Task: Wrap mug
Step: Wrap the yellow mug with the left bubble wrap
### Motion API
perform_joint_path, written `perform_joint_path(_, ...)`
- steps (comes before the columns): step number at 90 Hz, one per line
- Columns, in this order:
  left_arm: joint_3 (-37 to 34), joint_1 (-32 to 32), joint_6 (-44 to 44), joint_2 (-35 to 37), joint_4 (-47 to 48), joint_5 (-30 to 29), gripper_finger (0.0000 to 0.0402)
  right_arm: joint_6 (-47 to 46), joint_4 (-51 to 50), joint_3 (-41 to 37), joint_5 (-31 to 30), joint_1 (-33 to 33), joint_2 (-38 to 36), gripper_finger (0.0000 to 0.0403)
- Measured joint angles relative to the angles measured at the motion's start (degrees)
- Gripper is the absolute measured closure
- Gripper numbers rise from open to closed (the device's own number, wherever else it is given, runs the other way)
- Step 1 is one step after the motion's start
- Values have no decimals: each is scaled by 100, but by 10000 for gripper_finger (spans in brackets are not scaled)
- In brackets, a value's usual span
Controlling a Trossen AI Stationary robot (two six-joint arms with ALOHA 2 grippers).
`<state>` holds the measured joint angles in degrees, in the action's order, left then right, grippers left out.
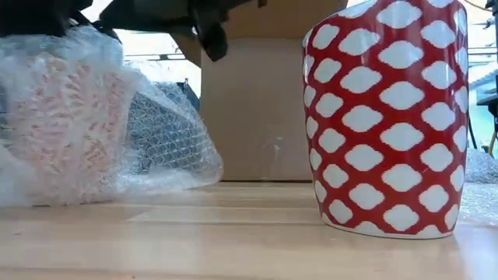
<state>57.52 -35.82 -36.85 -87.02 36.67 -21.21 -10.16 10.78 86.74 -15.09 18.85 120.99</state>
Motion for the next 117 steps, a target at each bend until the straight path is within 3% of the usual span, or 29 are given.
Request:
perform_joint_path(30, 0, 5, -10, 0, -5, 0, 221, -120, 513, 2, 4, -59, 512, 403)
perform_joint_path(117, 0, 5, 5, 64, -15, -5, 221, -148, 405, 9, 17, -86, 529, 403)
